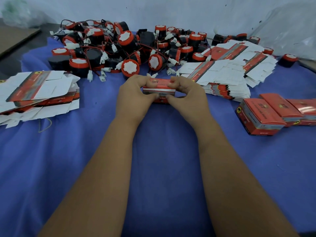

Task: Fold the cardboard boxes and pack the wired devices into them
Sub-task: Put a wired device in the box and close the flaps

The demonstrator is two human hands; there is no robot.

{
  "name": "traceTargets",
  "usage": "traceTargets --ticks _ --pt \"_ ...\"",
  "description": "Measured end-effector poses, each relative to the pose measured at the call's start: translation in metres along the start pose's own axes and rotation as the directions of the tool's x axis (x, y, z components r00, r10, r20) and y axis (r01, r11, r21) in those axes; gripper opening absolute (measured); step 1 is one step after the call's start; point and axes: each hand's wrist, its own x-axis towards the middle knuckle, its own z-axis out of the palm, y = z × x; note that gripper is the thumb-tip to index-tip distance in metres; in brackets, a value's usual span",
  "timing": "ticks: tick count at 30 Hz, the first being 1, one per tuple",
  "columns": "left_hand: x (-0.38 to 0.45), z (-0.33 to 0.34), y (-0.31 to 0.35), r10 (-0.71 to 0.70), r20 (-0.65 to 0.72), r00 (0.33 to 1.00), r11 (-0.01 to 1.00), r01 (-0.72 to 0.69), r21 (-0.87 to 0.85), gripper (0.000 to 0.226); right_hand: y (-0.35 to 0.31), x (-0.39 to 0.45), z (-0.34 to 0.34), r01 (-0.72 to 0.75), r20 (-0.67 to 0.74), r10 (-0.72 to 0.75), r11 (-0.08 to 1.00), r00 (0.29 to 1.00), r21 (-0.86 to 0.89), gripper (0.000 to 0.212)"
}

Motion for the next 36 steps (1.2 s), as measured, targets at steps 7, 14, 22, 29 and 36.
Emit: traceTargets --ticks 7,14,22,29,36 --pt "-0.002 0.001 0.0 0.003 0.003 1.0 1.0 -0.003 0.029 0.028 0.001 0.0 0.002 -0.007 -0.042 0.0 0.983 0.999 -0.181 0.01" --pt "-0.004 0.003 -0.005 -0.057 -0.005 0.998 0.998 0.057 0.036 0.014 -0.01 -0.003 0.008 -0.011 -0.096 -0.015 0.964 0.995 -0.265 0.025" --pt "-0.007 -0.003 0.009 -0.221 -0.045 0.974 0.943 0.201 -0.265 0.022 -0.015 -0.009 0.01 -0.128 -0.129 0.096 0.955 0.987 -0.268 0.018" --pt "-0.006 -0.001 0.012 -0.191 0.263 0.946 0.949 0.246 -0.195 0.033 -0.03 -0.007 -0.004 -0.023 -0.161 -0.067 0.864 0.985 -0.502 0.032" --pt "-0.007 0.0 0.01 -0.196 0.314 0.929 0.972 0.227 -0.065 0.032 -0.039 -0.015 -0.02 -0.07 -0.042 0.063 0.562 0.997 -0.824 0.048"
